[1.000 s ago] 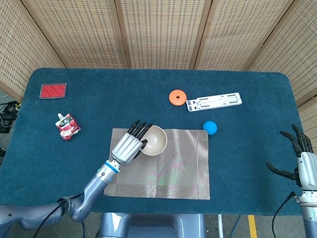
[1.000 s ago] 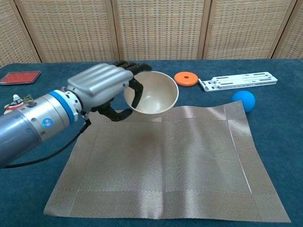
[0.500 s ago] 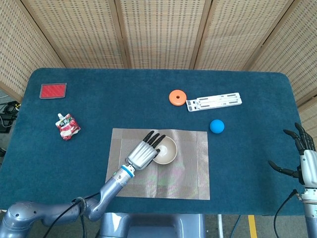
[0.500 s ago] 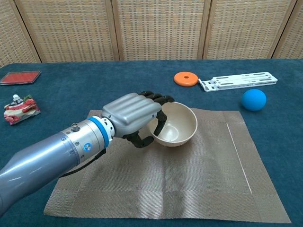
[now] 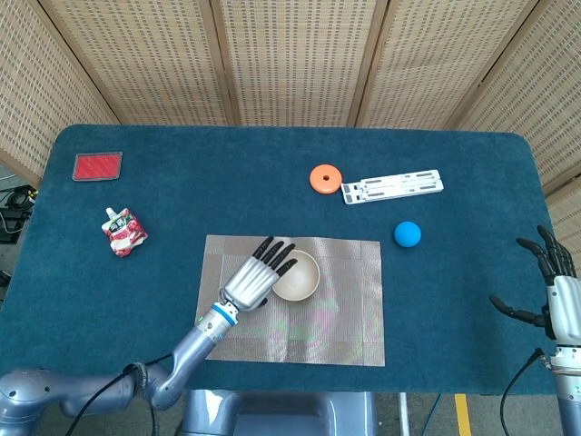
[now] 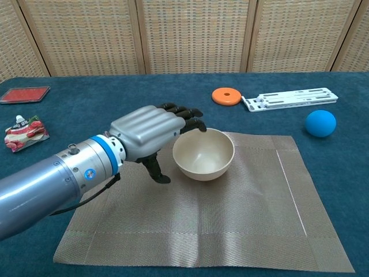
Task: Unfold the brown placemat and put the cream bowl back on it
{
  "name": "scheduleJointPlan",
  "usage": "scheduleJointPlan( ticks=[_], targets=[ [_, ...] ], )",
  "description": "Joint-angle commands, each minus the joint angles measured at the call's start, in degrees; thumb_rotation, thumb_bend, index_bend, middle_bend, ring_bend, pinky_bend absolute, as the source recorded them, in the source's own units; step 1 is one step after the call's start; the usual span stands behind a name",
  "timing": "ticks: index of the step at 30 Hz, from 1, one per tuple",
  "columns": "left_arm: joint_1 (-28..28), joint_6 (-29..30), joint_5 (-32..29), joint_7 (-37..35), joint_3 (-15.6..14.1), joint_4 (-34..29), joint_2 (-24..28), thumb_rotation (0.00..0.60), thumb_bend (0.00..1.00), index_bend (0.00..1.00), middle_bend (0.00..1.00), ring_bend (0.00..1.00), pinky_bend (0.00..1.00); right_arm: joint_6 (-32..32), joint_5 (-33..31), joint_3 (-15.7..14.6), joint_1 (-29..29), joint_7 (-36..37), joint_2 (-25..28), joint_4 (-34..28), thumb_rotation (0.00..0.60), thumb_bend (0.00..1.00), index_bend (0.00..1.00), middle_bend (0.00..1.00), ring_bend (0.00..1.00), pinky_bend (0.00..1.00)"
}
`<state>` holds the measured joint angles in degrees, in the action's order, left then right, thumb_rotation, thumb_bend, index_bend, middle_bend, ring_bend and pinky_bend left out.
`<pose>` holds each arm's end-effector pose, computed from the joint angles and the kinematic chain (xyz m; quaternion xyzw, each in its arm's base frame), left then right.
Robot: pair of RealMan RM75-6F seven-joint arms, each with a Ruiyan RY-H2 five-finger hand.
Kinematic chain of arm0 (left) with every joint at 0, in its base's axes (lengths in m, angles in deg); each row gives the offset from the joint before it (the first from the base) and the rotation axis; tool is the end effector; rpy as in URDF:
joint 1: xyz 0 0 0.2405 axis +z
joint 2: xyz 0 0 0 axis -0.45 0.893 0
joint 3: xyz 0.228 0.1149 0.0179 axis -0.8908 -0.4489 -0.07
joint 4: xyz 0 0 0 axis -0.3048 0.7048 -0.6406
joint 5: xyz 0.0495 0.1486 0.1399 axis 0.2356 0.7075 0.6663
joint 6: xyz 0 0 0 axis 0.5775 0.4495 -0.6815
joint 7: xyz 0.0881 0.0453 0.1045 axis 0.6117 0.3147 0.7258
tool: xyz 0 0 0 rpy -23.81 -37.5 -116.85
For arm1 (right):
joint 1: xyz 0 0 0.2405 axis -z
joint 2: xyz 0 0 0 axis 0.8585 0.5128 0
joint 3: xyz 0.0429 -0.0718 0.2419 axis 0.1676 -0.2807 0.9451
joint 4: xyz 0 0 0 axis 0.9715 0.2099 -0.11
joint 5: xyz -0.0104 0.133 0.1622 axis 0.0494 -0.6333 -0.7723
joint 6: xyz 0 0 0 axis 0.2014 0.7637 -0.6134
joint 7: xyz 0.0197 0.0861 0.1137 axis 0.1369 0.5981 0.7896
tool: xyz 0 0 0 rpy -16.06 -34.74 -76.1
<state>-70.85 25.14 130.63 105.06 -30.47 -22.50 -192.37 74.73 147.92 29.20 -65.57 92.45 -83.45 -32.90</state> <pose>-0.0762 0.2978 -0.0995 -0.8134 -0.2241 -0.3882 0.3706 -0.3089 -0.2130 0.1837 0.4701 -0.4607 0.5479 0.5162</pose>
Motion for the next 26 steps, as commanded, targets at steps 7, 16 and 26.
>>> scheduleJointPlan(
  ticks=[7,16,26],
  targets=[
    [5.52,7.63,1.18,-0.41,-2.17,-8.84,8.83,0.600,0.04,0.07,0.00,0.00,0.00,0.40,0.34,-0.19,0.12,-1.52,-0.20,-0.23,0.600,0.22,0.20,0.00,0.00,0.00],
    [15.17,17.76,2.05,-3.28,-6.91,-16.49,21.12,0.600,0.04,0.06,0.00,0.00,0.00,-1.43,0.93,-1.75,-0.32,-7.26,-0.32,-0.86,0.600,0.21,0.20,0.00,0.00,0.00],
    [28.95,33.22,7.22,-13.74,-13.13,-13.16,30.99,0.600,0.04,0.06,0.00,0.00,0.00,-4.88,1.01,-3.93,-1.26,-17.59,0.07,-2.71,0.600,0.17,0.14,0.00,0.00,0.00]
  ],
)
